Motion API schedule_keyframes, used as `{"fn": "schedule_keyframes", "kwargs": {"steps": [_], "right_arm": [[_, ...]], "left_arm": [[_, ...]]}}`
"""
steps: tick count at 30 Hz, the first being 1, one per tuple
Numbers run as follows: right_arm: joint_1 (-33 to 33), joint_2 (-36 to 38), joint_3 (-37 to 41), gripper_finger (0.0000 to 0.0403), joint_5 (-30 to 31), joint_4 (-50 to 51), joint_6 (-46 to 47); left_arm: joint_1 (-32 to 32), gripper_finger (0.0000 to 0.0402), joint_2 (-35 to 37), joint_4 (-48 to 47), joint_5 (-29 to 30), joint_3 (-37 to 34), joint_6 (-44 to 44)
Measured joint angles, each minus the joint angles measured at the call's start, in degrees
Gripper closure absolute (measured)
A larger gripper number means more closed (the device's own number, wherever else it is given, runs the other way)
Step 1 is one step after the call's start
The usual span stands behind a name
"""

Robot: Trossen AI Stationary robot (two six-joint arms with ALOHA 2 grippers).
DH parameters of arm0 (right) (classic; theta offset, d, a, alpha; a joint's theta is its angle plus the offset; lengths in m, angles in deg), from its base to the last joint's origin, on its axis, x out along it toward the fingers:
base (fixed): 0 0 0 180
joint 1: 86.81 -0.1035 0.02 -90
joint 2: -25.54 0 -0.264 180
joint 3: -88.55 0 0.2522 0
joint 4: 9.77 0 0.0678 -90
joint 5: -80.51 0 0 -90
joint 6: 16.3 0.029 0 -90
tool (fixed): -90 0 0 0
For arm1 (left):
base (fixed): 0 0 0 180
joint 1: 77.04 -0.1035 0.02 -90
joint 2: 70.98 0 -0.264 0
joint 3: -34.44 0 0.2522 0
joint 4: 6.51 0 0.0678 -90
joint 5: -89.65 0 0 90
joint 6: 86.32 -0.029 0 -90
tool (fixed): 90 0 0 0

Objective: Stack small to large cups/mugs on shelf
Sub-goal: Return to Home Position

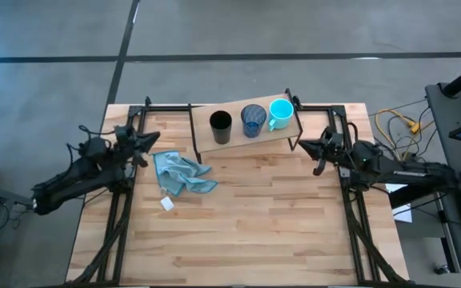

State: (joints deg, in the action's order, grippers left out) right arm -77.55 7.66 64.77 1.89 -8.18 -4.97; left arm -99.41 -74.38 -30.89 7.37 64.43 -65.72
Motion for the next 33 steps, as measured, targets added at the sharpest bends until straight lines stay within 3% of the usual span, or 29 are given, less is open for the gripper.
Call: {"fn": "schedule_keyframes", "kwargs": {"steps": [10, 17, 24, 33], "right_arm": [[0.00, 4.41, 5.33, 0.0394, 0.02, -1.45, 2.42], [0.00, 9.21, 7.04, 0.0394, -0.85, -1.31, 2.20], [-0.02, 13.20, 8.08, 0.0394, -1.03, 7.09, 7.26], [0.00, 17.15, 8.11, 0.0394, -0.87, 11.68, 6.82]], "left_arm": [[0.04, 0.0402, 1.91, 0.31, -2.24, -5.20, 1.53], [0.00, 0.0402, 1.95, 0.37, -2.74, -4.90, 1.14], [0.00, 0.0402, 1.95, 0.13, -2.95, -4.63, 1.18], [0.00, 0.0402, 1.97, 0.13, -3.01, -5.00, 1.11]]}}
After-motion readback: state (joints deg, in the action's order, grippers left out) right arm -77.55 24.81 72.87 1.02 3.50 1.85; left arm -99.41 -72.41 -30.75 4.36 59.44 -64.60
